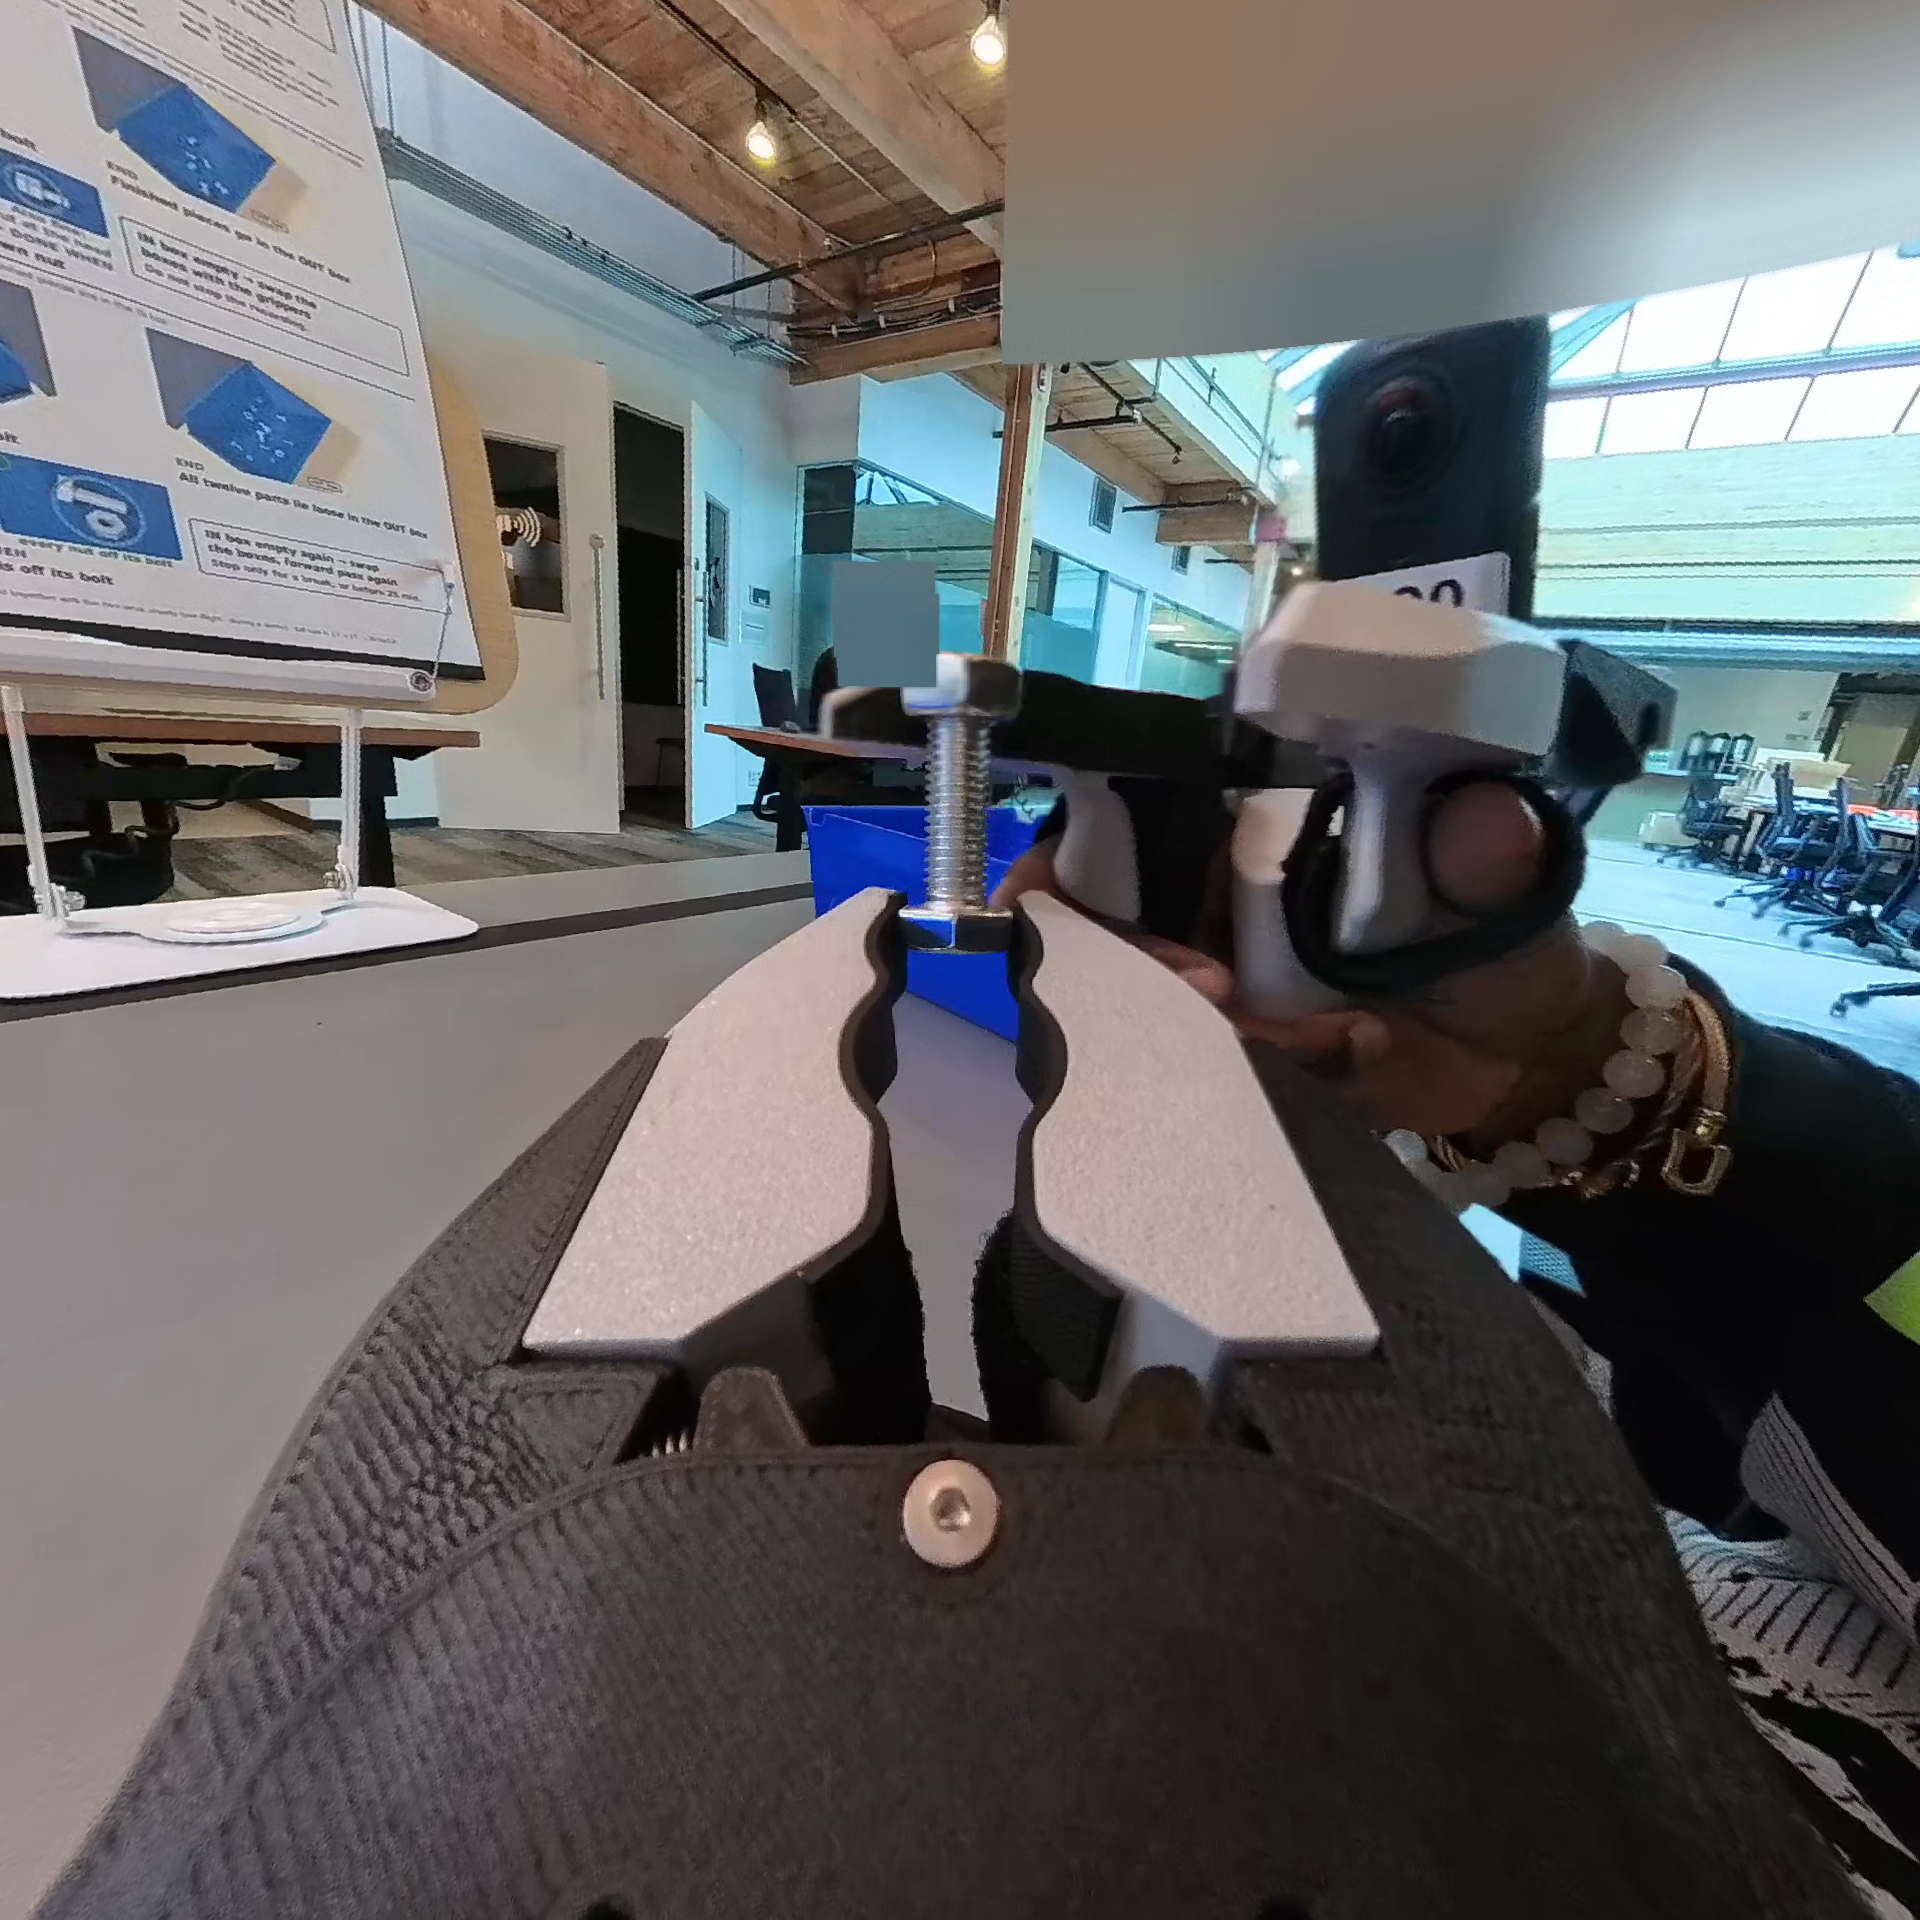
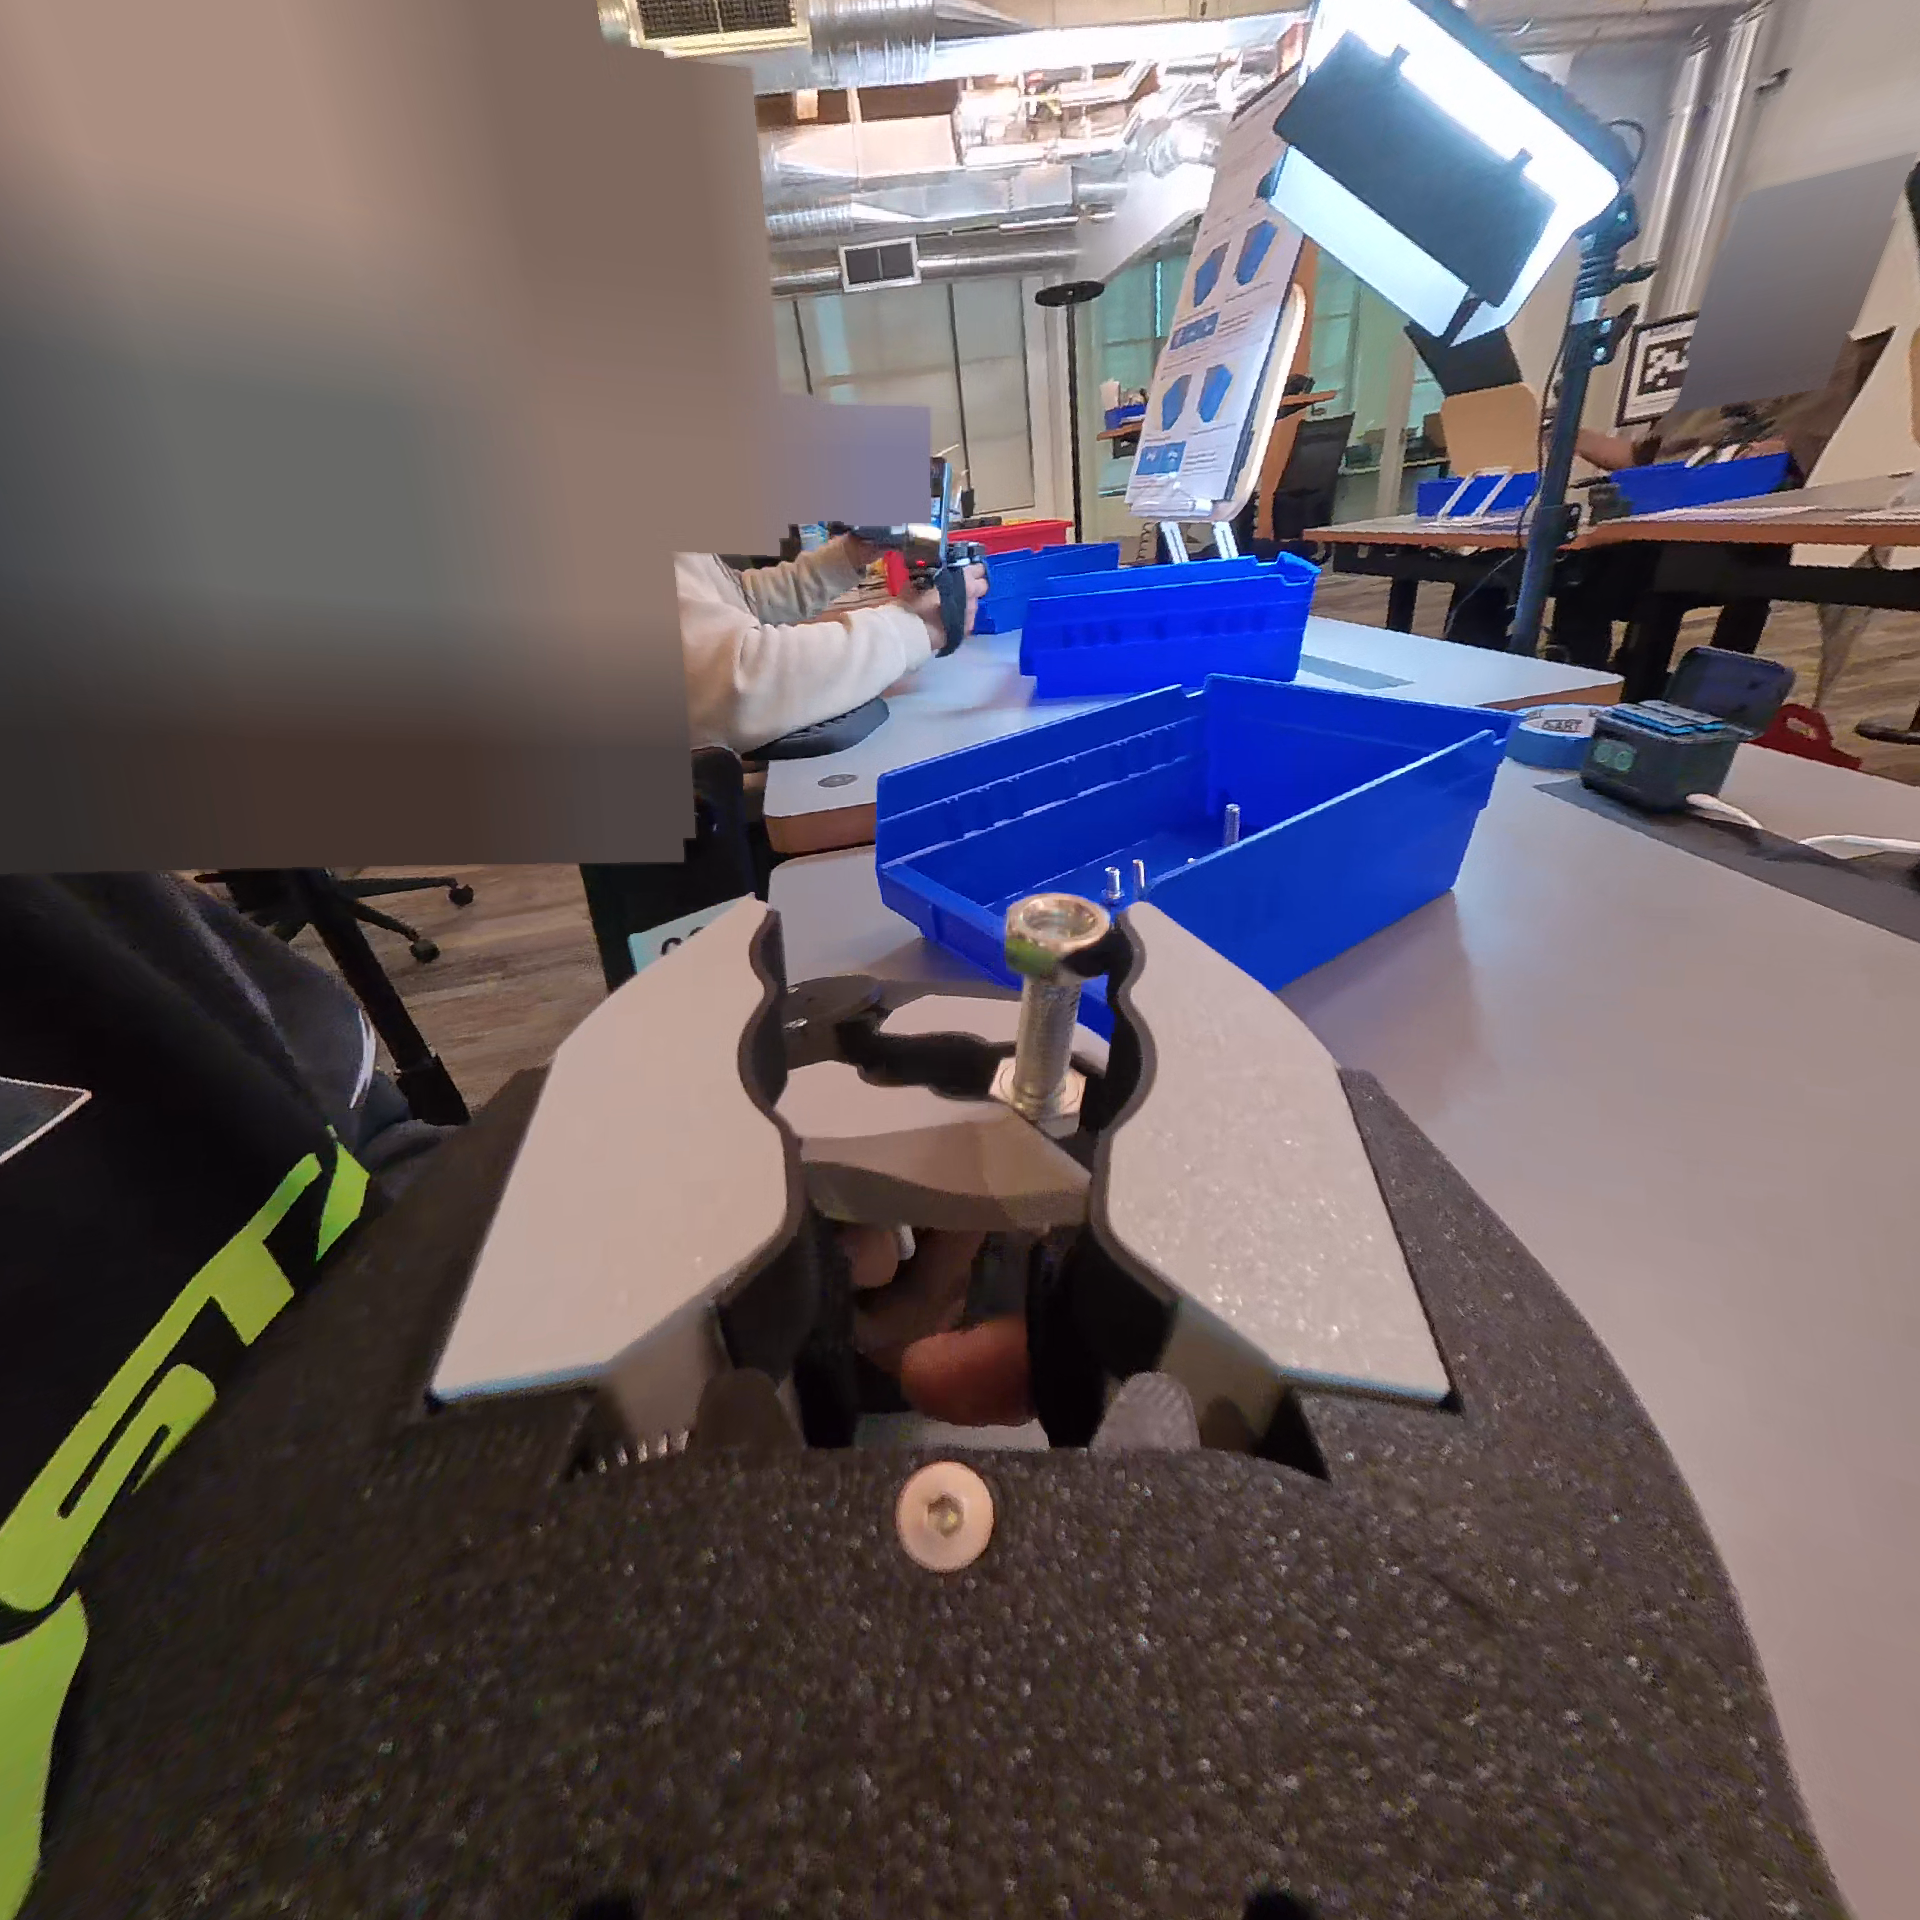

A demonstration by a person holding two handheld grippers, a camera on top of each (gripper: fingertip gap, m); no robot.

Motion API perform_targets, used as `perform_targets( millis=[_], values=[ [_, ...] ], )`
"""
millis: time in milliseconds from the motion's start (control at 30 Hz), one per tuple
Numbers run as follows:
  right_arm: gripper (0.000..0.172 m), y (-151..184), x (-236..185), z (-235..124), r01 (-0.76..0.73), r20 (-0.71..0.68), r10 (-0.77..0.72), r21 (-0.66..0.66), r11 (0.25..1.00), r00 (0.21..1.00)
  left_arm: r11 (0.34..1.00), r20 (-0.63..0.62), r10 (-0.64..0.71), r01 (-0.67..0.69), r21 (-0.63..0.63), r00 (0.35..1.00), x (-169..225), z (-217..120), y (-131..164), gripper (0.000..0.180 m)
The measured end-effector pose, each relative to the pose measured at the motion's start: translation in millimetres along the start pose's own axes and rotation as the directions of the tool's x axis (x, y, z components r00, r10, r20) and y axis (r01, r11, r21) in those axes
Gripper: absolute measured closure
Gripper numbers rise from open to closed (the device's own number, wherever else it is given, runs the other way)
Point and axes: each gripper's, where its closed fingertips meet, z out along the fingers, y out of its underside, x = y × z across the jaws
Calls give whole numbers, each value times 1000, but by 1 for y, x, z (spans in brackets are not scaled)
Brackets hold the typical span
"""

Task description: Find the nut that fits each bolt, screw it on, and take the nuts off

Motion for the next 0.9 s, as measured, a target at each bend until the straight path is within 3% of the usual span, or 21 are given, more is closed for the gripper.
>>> perform_targets(
  millis=[167, 300, 367, 500, 700, 900],
  values=[
    [117, 0, -2, -15, 15, -50, -14, 8, 1000, 999, 1000, 6, -8, 8, 7, 1000, -1, 0, -1, 162],
    [138, -5, -3, -27, 19, -56, -17, 44, 999, 998, 1000, 7, -13, 13, 10, 1000, -2, -1, -1, 162],
    [135, -8, 5, -26, 17, -72, -12, 57, 998, 997, 1000, 3, -6, 6, 7, 1000, -1, -1, -1, 162],
    [113, -5, 11, -9, 1, -37, 0, 23, 1000, 999, 1000, -11, 5, -5, -5, 1000, 2, 0, 1, 162],
    [114, 2, 5, 9, 15, 34, -13, -50, 999, 999, 1000, -22, 9, -10, -24, 1000, 3, 2, 4, 162],
    [117, 1, 4, -6, 14, -19, -14, -22, 1000, 1000, 1000, -1, -13, 13, -13, 1000, -1, 1, 2, 162]
  ],
)
